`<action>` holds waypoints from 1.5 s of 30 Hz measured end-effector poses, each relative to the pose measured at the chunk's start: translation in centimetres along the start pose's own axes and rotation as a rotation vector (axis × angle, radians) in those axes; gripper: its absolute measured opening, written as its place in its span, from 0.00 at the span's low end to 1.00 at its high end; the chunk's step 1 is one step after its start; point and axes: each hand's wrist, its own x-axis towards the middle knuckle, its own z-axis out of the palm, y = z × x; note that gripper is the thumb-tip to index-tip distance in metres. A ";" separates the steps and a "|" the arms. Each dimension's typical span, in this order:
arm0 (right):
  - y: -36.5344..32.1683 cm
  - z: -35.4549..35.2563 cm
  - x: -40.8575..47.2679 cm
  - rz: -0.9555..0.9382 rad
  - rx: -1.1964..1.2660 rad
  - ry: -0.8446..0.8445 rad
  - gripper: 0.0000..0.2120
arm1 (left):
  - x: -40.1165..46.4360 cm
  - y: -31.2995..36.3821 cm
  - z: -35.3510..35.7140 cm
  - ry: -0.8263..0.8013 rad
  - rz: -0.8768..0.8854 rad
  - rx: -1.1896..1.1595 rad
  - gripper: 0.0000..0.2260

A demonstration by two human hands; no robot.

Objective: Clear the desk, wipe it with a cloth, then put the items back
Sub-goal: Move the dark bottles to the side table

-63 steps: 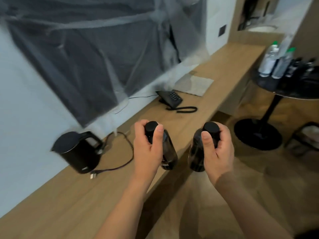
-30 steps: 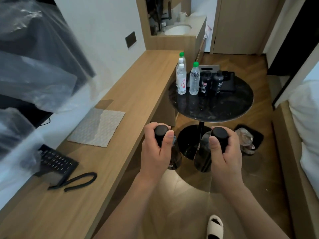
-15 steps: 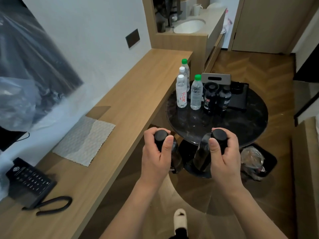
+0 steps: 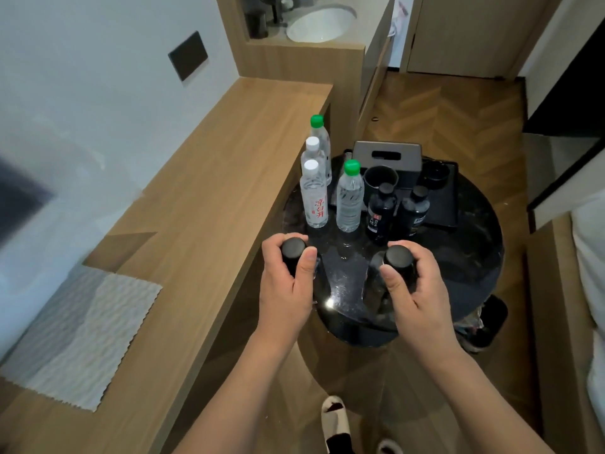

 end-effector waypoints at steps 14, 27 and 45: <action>10.5 -6.5 10.8 0.283 -0.224 -0.082 0.17 | 8.4 -1.4 6.7 -0.339 0.018 0.374 0.14; 19.0 -11.9 17.5 0.346 -0.256 0.018 0.18 | 10.2 2.8 23.7 -0.685 0.216 0.602 0.17; 15.7 -10.6 17.8 0.110 -0.289 0.091 0.21 | 11.5 2.5 25.8 -0.584 0.172 0.683 0.16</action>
